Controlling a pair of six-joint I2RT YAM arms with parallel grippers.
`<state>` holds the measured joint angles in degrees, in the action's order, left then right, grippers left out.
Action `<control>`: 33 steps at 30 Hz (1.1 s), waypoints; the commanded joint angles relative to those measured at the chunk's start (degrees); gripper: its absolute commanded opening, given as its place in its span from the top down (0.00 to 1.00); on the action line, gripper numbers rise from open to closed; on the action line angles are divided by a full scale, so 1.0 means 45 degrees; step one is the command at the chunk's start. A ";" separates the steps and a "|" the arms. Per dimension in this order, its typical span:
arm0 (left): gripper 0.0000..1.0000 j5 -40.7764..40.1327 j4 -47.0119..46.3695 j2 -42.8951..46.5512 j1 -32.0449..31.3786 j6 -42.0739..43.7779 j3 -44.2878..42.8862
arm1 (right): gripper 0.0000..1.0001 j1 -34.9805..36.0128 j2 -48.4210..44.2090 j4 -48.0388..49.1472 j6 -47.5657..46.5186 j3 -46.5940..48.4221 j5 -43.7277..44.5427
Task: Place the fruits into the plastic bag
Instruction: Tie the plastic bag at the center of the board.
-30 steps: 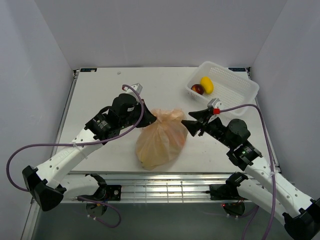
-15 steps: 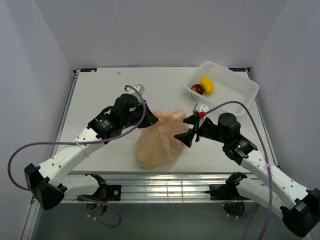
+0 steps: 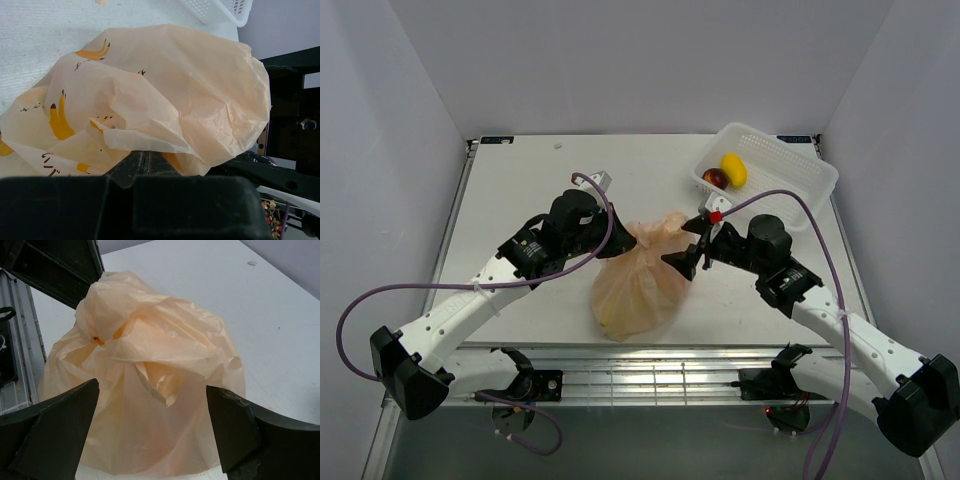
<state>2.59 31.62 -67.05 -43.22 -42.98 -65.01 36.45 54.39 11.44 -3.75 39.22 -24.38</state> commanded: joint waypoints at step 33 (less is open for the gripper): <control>1.00 -0.3603 0.3128 0.1578 0.0054 -0.0213 -0.0982 | 0.92 0.0006 -0.0056 -0.5022 0.0735 0.1147 0.3524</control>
<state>-8.10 40.36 -62.65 -43.72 -44.07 -67.00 37.52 54.76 -5.52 -1.17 45.71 -13.45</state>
